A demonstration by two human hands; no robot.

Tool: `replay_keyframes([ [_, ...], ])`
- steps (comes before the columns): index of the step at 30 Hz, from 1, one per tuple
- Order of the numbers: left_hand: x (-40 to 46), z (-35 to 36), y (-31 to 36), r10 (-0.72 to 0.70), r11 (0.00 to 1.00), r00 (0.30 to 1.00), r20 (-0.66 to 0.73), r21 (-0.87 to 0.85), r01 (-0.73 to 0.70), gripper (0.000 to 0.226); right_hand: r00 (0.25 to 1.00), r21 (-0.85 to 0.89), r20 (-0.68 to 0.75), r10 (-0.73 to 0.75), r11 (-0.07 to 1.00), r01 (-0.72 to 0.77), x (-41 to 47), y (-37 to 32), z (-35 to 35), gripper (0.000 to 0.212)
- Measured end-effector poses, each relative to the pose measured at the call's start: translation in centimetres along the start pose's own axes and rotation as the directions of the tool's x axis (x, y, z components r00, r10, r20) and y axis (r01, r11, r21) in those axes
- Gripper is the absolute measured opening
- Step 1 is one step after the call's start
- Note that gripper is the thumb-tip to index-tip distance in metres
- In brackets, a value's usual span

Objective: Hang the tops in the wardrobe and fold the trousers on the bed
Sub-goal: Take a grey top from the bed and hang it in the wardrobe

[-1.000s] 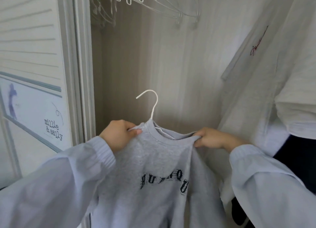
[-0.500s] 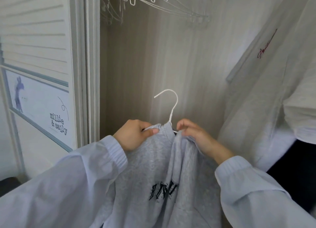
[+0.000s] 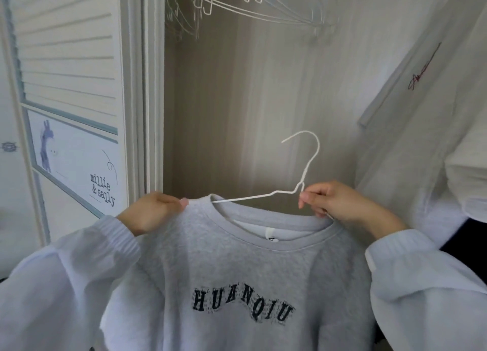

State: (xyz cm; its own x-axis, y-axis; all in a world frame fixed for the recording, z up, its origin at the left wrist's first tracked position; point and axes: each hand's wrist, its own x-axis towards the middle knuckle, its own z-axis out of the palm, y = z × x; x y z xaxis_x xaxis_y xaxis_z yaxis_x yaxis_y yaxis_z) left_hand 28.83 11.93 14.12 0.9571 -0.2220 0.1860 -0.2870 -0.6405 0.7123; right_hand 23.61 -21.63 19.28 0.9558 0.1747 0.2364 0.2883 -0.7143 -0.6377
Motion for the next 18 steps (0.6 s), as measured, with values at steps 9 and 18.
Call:
replay_keyframes([
  [9, 1.7, 3.5, 5.1, 0.593, 0.721, 0.785, -0.178, 0.551, -0.42, 0.058, 0.975, -0.055, -0.197, -0.107, 0.994, 0.098, 1.7, -3.8, 0.1, 0.032],
  [18, 6.7, 0.5, 6.2, 0.555, 0.825, 0.745, -0.371, 0.359, -0.436, 0.034, 0.989, -0.291, -0.114, 0.098, 0.948, -0.128, -2.5, -1.2, -4.5, 0.026],
])
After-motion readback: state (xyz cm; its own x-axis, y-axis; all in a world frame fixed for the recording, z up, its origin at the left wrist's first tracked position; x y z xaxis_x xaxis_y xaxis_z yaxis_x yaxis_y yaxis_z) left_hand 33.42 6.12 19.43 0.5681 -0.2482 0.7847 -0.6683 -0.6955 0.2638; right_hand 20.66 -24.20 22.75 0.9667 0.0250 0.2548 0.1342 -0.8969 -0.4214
